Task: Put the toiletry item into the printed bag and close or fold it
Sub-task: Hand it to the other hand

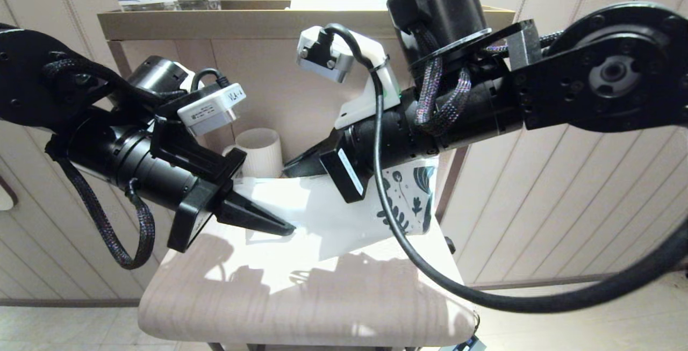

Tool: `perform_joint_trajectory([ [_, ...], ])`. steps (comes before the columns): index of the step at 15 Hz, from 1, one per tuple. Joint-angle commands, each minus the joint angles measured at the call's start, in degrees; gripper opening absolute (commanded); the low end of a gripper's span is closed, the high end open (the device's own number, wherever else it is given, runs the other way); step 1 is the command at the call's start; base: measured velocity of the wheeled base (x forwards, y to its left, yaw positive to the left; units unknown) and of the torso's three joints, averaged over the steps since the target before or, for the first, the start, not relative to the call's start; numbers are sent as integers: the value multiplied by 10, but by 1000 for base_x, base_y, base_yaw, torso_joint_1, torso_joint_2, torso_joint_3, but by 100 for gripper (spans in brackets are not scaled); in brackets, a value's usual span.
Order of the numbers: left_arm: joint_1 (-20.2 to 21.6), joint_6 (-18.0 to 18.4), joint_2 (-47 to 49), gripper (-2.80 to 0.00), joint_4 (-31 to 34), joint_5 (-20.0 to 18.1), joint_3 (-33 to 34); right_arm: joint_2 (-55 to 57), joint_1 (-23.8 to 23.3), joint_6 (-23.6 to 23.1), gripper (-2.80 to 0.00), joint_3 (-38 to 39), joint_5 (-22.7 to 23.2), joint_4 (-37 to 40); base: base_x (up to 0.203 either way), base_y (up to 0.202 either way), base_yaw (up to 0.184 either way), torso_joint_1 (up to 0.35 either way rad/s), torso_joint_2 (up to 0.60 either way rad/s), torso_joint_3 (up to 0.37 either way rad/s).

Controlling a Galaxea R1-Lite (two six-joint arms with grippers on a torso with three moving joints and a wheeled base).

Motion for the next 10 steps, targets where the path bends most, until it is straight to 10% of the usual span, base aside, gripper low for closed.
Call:
perform_joint_trajectory([
  [1, 0, 4, 2, -280, 5, 20, -3, -17, -3, 4, -280, -8, 1, -9, 0, 0, 0, 0, 0, 0],
  [10, -83, 13, 32, -280, 92, 201, -120, -35, -2, 25, -280, -31, 35, 41, 0, 0, 0, 0, 0, 0],
])
